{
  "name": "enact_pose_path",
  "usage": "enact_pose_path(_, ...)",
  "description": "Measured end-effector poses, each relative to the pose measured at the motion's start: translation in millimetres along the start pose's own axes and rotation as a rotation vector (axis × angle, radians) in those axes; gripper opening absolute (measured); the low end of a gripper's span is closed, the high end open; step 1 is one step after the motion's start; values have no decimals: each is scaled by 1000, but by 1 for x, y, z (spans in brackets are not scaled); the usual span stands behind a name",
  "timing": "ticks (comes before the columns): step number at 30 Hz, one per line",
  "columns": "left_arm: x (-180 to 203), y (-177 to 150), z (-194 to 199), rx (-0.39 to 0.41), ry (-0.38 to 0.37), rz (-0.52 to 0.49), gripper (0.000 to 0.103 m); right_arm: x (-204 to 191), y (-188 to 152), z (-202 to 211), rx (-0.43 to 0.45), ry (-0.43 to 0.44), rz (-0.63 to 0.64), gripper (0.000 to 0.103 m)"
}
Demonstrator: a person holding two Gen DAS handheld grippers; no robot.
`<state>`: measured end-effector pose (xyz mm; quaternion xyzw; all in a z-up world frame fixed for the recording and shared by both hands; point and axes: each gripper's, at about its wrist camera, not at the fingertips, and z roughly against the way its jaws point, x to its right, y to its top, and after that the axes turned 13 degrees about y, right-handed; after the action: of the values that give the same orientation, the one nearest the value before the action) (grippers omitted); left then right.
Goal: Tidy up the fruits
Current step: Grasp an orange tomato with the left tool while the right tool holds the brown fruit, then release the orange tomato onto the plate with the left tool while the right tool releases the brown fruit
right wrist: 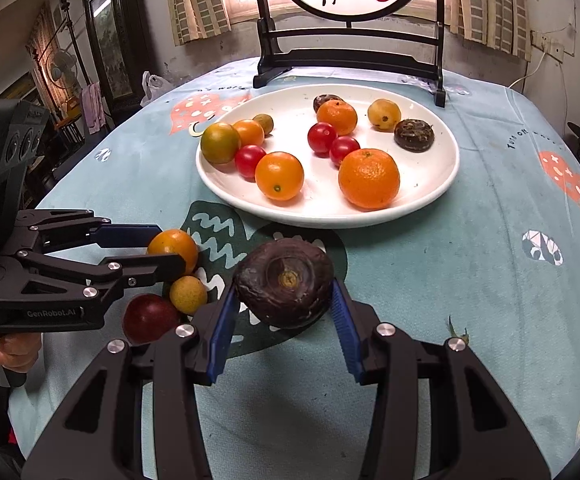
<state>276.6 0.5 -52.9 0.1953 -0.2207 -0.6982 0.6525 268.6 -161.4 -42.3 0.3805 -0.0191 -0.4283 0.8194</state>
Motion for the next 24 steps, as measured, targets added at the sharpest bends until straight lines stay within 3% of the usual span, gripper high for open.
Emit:
enact_pose_path(10, 0, 1, 4, 10, 15, 2, 41, -1, 0, 2, 4, -1, 4, 46)
enact_pose_path(15, 0, 3, 21, 89, 33, 10, 41, -2, 2, 6, 26, 3, 10, 46)
enact_pose_path(20, -1, 24, 30, 170, 24, 61, 41, 3, 17, 10, 124, -37, 6, 46)
enact_pose_path(24, 0, 54, 28, 219, 66, 90, 41, 16, 37, 9, 196, -79, -34, 46)
